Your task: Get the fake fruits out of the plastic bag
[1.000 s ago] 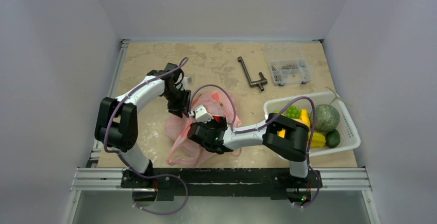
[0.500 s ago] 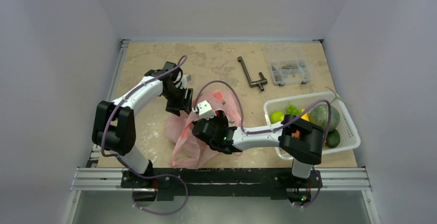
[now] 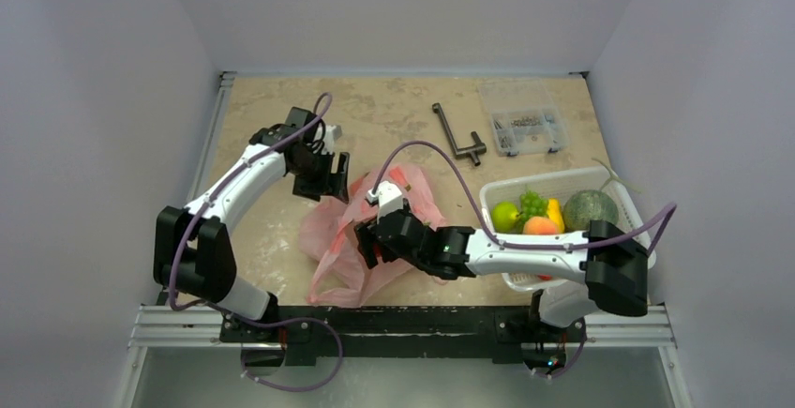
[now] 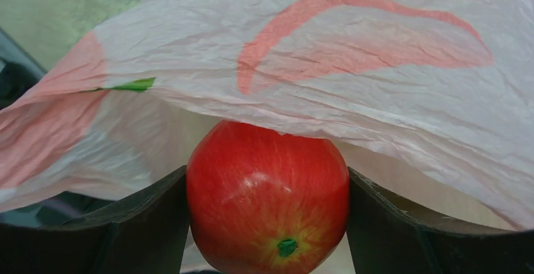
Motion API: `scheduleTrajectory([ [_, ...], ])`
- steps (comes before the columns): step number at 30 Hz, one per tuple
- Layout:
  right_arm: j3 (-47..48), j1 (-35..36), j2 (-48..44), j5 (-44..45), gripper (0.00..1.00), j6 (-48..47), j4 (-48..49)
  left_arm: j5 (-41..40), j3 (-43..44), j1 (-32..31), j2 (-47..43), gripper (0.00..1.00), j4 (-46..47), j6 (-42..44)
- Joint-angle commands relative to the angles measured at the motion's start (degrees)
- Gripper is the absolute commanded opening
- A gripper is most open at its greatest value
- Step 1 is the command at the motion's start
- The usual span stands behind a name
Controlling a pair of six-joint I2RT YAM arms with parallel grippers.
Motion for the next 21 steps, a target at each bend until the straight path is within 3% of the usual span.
scheduleTrajectory([
  [1, -0.08, 0.02, -3.88, -11.81, 0.08, 7.11, -7.51, -1.35, -0.35, -0.12, -4.89, 0.79, 2.03, 1.37],
  [4, -0.13, 0.07, -8.12, -13.17, 0.06, 8.58, -11.03, -0.78, 1.56, -0.12, -6.67, 0.91, 0.86, 0.64],
  [8, 1.73, 0.02, -14.65, -11.79, 0.03, 10.02, -17.54, -0.76, 7.81, -0.12, -8.22, 0.96, -1.55, -0.03],
  [14, 8.08, 0.02, -21.36, 3.22, 0.0, 11.58, -31.04, -2.32, 18.44, -0.1, -5.06, 0.97, -4.78, 1.06],
  [19, 13.04, -1.71, -24.5, 17.99, 0.0, 17.47, -41.68, -5.22, 13.69, -0.12, -5.66, 0.96, -1.11, 2.88],
  [21, 14.21, -5.57, -25.37, 22.52, 0.0, 20.48, -46.43, -4.27, 10.94, -0.12, -6.23, 0.96, 0.29, 2.78],
])
